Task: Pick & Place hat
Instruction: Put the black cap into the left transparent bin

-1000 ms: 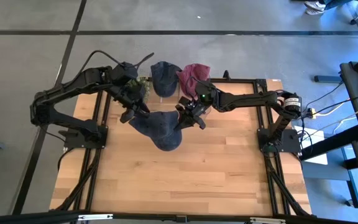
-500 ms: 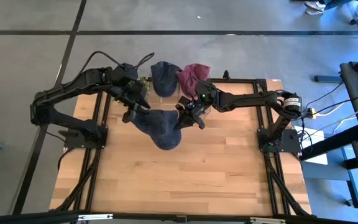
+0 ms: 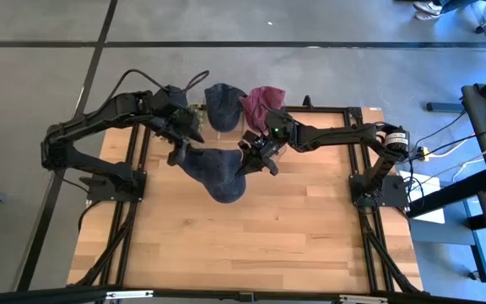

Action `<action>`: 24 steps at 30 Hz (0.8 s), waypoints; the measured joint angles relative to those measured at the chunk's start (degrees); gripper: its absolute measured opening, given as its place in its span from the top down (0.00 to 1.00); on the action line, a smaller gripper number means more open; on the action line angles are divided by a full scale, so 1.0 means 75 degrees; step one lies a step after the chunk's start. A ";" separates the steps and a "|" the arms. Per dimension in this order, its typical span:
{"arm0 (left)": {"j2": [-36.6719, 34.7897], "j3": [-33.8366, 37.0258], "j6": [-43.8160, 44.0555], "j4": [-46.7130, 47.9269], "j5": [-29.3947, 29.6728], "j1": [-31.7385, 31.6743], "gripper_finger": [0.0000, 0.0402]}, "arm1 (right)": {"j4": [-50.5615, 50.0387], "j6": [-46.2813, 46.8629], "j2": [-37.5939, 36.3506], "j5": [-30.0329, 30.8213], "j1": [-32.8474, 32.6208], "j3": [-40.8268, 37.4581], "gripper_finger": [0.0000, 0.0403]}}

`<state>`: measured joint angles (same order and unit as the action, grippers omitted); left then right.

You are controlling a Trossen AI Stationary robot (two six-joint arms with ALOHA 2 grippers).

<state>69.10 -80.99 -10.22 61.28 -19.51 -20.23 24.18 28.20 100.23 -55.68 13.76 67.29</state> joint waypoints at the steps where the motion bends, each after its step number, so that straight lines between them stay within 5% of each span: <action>1: 0.0000 0.0000 0.0000 0.0000 0.0101 0.0000 0.47 | 0.0000 0.0000 -0.0001 0.0004 0.0000 0.0000 0.95; 14: 0.0003 0.0000 0.0058 -0.0026 0.0169 0.0093 0.46 | 0.0039 -0.0057 -0.0001 0.0269 0.0000 0.0000 0.95; 24: 0.0006 0.0000 0.0654 -0.0226 0.0118 0.0093 0.65 | 0.0052 0.0004 -0.0001 0.0277 0.0176 0.0000 0.95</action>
<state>69.14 -80.99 -5.31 59.58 -18.62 -19.53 24.58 28.23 100.22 -53.60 15.08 67.29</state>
